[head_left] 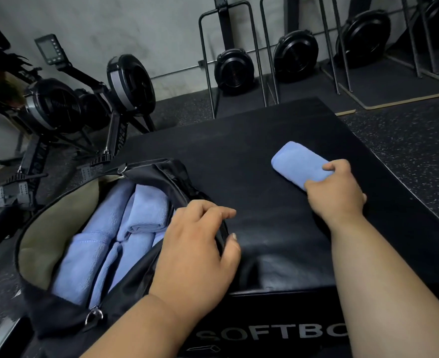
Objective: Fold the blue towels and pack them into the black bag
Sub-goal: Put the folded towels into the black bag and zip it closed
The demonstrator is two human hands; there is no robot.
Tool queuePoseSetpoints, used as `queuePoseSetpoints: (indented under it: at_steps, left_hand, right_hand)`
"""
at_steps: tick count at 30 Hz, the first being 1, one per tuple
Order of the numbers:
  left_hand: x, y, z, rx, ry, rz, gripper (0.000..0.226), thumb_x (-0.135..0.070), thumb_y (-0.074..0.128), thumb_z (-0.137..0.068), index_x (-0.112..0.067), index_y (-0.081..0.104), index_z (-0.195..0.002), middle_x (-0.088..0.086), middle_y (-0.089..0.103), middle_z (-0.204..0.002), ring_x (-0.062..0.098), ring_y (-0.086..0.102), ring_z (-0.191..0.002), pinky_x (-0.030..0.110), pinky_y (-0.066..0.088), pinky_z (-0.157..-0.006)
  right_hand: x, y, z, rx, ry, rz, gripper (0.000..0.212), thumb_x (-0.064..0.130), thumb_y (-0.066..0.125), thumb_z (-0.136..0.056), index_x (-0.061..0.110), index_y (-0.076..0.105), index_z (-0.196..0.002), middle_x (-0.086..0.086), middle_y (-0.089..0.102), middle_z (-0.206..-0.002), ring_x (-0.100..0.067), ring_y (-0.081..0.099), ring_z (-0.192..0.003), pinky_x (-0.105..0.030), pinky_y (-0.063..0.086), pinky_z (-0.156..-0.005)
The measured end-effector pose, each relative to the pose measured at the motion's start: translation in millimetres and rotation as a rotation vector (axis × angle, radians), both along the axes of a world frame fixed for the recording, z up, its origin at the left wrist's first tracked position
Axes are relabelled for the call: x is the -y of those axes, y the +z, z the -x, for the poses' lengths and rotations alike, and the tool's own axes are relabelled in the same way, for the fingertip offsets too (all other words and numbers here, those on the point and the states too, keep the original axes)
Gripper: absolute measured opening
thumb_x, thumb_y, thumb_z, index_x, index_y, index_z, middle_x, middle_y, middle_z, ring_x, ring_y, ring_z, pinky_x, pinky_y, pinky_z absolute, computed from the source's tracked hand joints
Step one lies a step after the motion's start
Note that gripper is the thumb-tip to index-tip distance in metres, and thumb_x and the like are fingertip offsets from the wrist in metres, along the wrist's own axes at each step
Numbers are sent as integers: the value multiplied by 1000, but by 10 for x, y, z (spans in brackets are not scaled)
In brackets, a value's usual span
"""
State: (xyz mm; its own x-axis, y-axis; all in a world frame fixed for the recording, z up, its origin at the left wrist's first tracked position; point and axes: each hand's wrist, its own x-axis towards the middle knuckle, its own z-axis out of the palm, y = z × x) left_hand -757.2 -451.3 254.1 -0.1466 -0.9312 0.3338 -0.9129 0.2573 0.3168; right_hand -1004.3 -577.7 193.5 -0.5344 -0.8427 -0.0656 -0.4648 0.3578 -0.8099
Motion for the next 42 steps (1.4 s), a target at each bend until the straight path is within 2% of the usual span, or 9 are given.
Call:
queuePoseSetpoints:
  at_steps: [4,8,13,17,21,27,33,37,42]
  left_hand:
    - [16,-44,38,12,-27,-9,40,-41,61,-87,-36,65,-127,-21,51,-119,7,48,-113,23,37,-105]
    - [23,-38,79,-16,-13,-47,45,-43,59,-87,-38,60,-132,-23,50,-122,5,46,-117,20,34,-105]
    - [10,-74,104,-24,-20,-82,41,-41,61,-90,-39,60,-131,-28,48,-118,2,44,-114,12,27,-100]
    - [-12,-95,112,-37,-1,-109,40,-39,65,-92,-40,60,-131,-27,50,-122,2,45,-121,13,28,-104]
    - [-54,-55,143,-68,12,-130,43,-39,65,-93,-41,57,-135,-26,51,-128,1,44,-126,13,28,-107]
    - [-145,11,124,-147,43,-134,44,-39,67,-92,-38,59,-135,-25,53,-129,-1,48,-126,23,39,-111]
    - [-295,98,80,-672,182,-220,49,-51,70,-91,-61,42,-130,-29,55,-130,-9,62,-109,19,47,-94]
    - [-366,200,-14,-1039,166,-211,63,-55,72,-91,-69,33,-138,-8,67,-136,6,65,-124,37,51,-108]
    - [-415,355,-405,-974,248,4,75,-39,74,-93,-45,33,-156,-17,61,-142,2,61,-127,40,52,-109]
  right_hand:
    - [-87,106,35,203,70,-20,71,18,69,-78,30,48,-146,2,53,-120,-27,58,-109,-39,52,-96]
    - [-157,187,70,93,297,-196,26,35,60,-66,21,69,-87,2,68,-83,-27,64,-79,-35,51,-71]
    - [-212,167,-15,-235,311,-220,46,61,56,-84,36,65,-122,-2,54,-128,-31,54,-119,-45,46,-103]
    - [-181,164,-18,-114,374,-226,63,47,62,-81,26,60,-140,-2,62,-141,-29,59,-125,-39,50,-102]
    - [-241,245,-46,19,570,-358,24,31,67,-74,13,72,-88,-1,70,-81,-20,64,-72,-31,48,-68]
    - [-351,301,-130,143,677,-228,15,25,69,-76,13,61,-73,6,57,-64,-14,53,-63,-29,40,-61]
    - [-560,543,-349,451,840,-3,25,26,70,-87,4,69,-100,-2,68,-82,-17,62,-75,-40,46,-73]
    - [-756,707,-767,657,949,101,33,28,75,-87,10,71,-114,-18,76,-113,-36,73,-105,-56,53,-99]
    - [-962,698,-1432,671,1110,34,38,34,78,-86,13,69,-116,-15,77,-114,-38,72,-111,-59,54,-99]
